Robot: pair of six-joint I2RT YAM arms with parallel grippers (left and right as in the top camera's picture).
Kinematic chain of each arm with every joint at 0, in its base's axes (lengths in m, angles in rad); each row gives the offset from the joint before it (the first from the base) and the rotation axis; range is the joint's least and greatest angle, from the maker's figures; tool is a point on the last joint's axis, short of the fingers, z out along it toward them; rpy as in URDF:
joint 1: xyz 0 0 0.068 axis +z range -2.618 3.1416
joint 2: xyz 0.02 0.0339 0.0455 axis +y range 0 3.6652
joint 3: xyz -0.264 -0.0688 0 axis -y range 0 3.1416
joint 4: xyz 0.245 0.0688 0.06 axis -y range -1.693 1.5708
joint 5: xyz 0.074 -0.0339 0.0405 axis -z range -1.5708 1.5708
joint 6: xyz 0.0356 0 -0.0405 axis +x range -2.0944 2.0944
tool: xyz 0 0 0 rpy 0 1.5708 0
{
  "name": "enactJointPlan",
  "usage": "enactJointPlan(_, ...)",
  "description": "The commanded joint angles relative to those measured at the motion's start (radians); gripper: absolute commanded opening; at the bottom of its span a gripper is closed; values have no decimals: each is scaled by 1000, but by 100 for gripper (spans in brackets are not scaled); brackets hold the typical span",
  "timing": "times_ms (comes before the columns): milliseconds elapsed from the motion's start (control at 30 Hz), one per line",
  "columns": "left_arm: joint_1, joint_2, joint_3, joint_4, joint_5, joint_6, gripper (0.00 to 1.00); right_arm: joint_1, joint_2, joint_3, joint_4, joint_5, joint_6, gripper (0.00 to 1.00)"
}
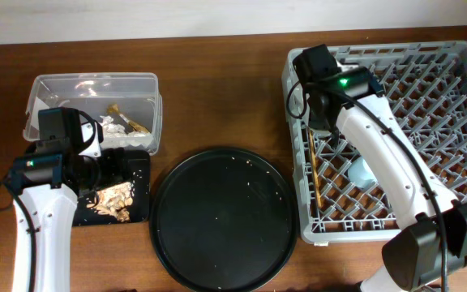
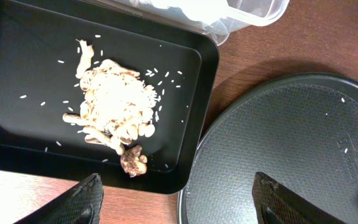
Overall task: Sort waste into correct bins and load items into the dishwasher rack
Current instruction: 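Carry the white plate to the rack and stand it upright at left, then release the plate and retract the right gripper toward the front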
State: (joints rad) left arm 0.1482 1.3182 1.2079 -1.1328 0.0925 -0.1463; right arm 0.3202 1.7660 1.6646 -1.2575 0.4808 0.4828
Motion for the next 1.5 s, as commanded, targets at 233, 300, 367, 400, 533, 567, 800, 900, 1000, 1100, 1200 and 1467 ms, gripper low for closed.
enactJointPlan(233,3,-11,3,6,-4,-2,76,20,23,-2,-26,-291,-29,48)
enactJointPlan(300,3,-10,3,6,-4,-2,76,19,22,2,-26,-290,-29,54)
enactJointPlan(367,3,-10,3,6,-4,-2,76,18,13,13,-26,-290,-33,54)
enactJointPlan(400,3,-10,3,5,-4,-2,76,13,6,23,-27,-290,-32,55)
enactJointPlan(533,3,-10,3,4,-4,-2,76,-53,-47,115,-56,-286,-79,56)
enactJointPlan(567,3,-10,3,4,-4,-2,76,-76,-59,142,-68,-286,-86,56)
enactJointPlan(800,-9,-10,3,40,93,42,82,-184,-127,243,-163,-474,-348,99)
enactJointPlan(900,-84,-9,3,112,177,95,85,-184,-127,243,-195,-504,-375,99)
enactJointPlan(1000,-205,-10,3,76,116,99,91,-184,-141,243,-236,-504,-378,99)
enactJointPlan(1100,-246,-15,3,-45,37,98,99,-184,-219,208,-229,-504,-375,99)
enactJointPlan(1200,-246,-61,3,-48,25,98,99,-184,-354,65,-148,-504,-375,99)
enactJointPlan(1467,-246,-586,-261,86,-30,98,99,-184,-953,-626,218,-509,-367,99)
